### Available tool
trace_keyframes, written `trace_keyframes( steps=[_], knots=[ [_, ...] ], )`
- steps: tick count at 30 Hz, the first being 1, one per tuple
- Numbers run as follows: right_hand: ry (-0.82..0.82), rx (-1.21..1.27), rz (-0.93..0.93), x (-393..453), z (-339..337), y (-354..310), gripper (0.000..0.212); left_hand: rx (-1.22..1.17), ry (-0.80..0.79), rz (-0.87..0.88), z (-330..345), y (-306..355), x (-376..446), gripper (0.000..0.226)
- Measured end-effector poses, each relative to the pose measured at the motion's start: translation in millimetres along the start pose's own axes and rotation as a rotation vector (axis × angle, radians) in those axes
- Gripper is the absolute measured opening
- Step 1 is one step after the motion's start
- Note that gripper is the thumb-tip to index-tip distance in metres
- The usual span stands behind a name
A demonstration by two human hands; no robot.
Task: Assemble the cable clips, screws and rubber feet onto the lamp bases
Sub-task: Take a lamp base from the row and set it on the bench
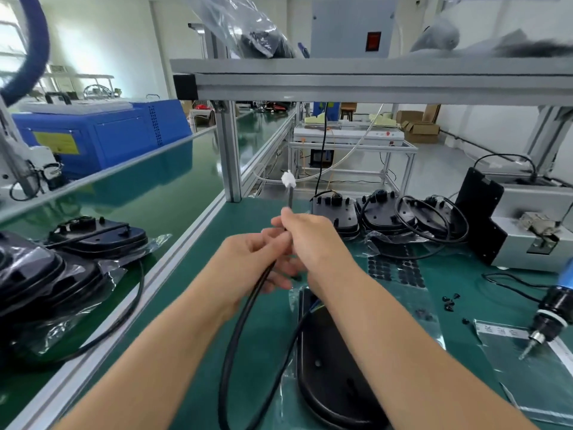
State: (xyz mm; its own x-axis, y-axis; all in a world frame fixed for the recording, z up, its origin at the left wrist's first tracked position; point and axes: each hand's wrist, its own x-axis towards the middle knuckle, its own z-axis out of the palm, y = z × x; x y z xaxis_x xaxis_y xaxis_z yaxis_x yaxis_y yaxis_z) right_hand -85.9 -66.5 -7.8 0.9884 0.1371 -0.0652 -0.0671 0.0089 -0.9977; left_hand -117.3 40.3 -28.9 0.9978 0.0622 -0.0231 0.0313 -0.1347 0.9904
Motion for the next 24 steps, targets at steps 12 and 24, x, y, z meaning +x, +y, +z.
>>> trace_keyframes(
  steps=[12, 24],
  knots=[
    [-0.124, 0.091, -0.141, -11, 42, -12, 0.026, -0.144, -0.012, -0.128, -24, 76, 79, 0.02],
    [-0.115, 0.437, 0.108, -14, 40, -11, 0.029, -0.386, 0.155, -0.301, -23, 60, 129, 0.027]
  ],
)
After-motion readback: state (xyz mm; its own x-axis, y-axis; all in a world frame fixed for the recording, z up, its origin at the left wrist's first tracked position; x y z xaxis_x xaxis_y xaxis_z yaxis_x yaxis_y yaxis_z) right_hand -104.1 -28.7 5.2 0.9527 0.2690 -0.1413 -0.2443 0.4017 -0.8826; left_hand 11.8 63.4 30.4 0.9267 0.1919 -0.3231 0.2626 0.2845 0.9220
